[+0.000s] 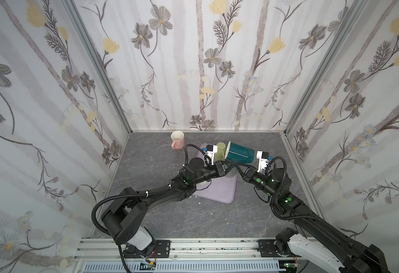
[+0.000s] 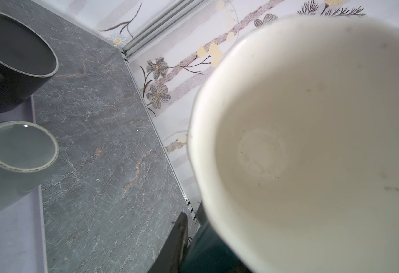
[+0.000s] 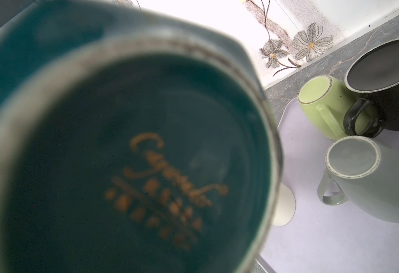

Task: Turn the mug right side up
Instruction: Place the mug at the top-left of the table.

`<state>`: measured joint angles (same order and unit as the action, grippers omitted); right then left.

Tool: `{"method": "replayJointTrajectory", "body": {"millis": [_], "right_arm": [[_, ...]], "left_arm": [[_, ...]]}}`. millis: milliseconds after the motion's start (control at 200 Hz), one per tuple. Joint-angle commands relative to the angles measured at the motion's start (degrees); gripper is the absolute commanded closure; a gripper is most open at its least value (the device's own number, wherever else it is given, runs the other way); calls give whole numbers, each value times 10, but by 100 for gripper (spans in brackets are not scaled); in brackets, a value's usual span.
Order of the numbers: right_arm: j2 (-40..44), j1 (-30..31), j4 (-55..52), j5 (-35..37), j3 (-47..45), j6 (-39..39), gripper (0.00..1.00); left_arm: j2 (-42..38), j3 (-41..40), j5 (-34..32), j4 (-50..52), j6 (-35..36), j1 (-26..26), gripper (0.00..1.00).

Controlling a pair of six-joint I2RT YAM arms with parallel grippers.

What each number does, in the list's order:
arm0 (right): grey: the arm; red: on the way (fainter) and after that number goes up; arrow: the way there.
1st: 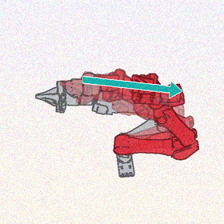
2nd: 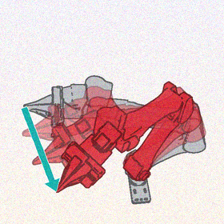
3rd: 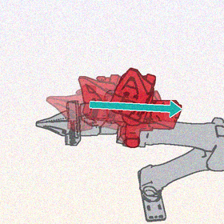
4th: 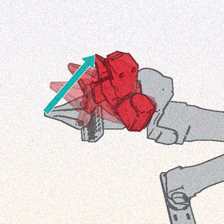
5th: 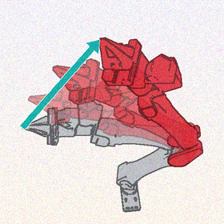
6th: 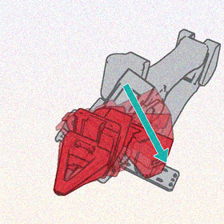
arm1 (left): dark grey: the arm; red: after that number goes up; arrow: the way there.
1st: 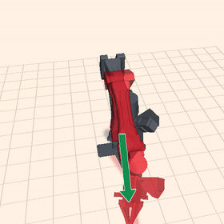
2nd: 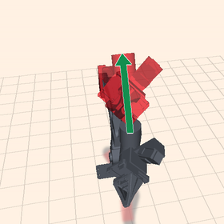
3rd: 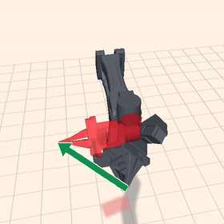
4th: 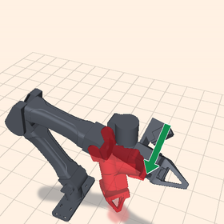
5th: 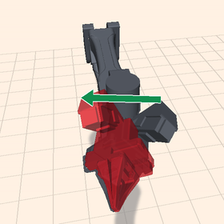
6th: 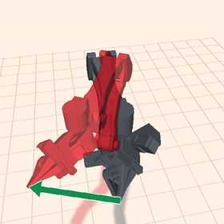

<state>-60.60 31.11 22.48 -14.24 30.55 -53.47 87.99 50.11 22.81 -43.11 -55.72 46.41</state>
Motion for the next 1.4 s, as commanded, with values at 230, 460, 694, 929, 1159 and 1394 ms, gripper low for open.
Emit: {"method": "replayJointTrajectory", "body": {"millis": [230,460,694,929,1159,1394], "right_arm": [[0,2,6,-21,7,14,94],[0,2,2,-21,5,13,94],[-1,2,-1,-22,7,12,95],[-7,2,-11,-27,14,9,95],[-17,1,-21,-34,20,10,94],[-30,2,-21,-44,22,10,94]], "left_arm": [[-1,12,-40,4,36,-2,72],[-20,13,-57,35,68,-2,71],[-38,10,-74,56,96,-2,70],[-41,5,-80,53,111,-2,68],[-39,-2,-74,35,120,-2,71],[-40,-9,-78,21,118,-2,80]]}}
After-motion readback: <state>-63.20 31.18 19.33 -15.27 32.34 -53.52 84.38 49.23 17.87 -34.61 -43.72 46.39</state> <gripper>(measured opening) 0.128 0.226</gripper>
